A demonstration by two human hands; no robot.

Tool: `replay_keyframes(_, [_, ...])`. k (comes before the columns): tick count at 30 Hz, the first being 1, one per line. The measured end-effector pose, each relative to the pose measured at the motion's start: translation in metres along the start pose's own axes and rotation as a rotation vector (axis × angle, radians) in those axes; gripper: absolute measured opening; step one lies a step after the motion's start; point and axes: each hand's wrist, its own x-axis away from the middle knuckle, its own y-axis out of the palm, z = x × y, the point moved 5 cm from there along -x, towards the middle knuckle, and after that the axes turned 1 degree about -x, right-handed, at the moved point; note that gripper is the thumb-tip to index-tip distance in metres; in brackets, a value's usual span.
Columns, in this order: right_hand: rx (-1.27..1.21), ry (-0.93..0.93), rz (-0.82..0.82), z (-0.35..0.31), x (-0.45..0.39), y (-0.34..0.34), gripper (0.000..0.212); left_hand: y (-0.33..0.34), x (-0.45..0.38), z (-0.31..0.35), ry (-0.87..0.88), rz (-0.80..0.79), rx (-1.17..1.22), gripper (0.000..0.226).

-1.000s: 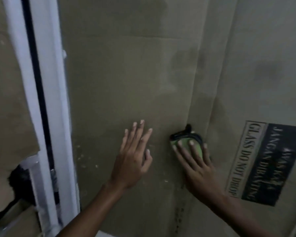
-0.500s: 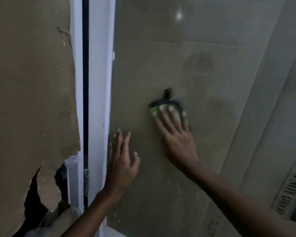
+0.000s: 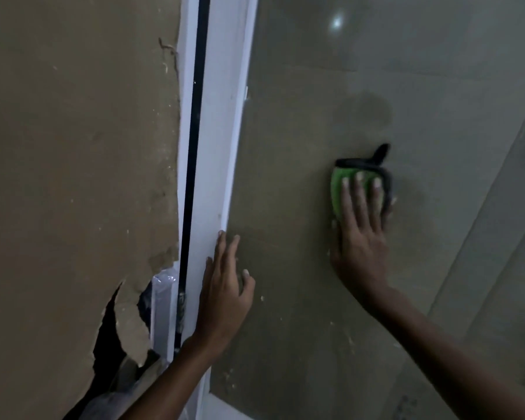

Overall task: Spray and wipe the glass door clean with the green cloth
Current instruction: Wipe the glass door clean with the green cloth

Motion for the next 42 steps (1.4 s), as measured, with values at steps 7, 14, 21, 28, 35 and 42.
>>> replay_keyframes(7, [0.021,-0.782,-0.41,-0.053,0.08,0.05,0.069,-0.015,0.006,-0.021,-0.105,0.041,0.045,0.063])
replay_keyframes(14, [-0.039,-0.424,-0.274,-0.099,0.052,0.073,0.073,-0.009,0.03,-0.033,-0.215,0.075,0.135,0.066])
replay_keyframes(21, [0.066,-1.007,-0.611,-0.114,0.156,0.114,0.06,-0.014,0.069,-0.04,-0.295,0.058,0.027,0.066])
replay_keyframes(28, [-0.071,-0.43,-0.254,-0.077,0.055,0.065,0.072,-0.019,0.089,-0.032,-0.296,0.03,-0.007,0.06])
replay_keyframes(35, [-0.005,-0.82,-0.414,-0.098,0.17,0.101,0.058,0.013,0.088,-0.035,-0.289,0.001,0.018,0.061])
replay_keyframes(42, [-0.009,-0.334,-0.302,-0.037,0.176,0.056,0.073,0.033,0.079,-0.018,-0.145,-0.052,-0.006,0.059])
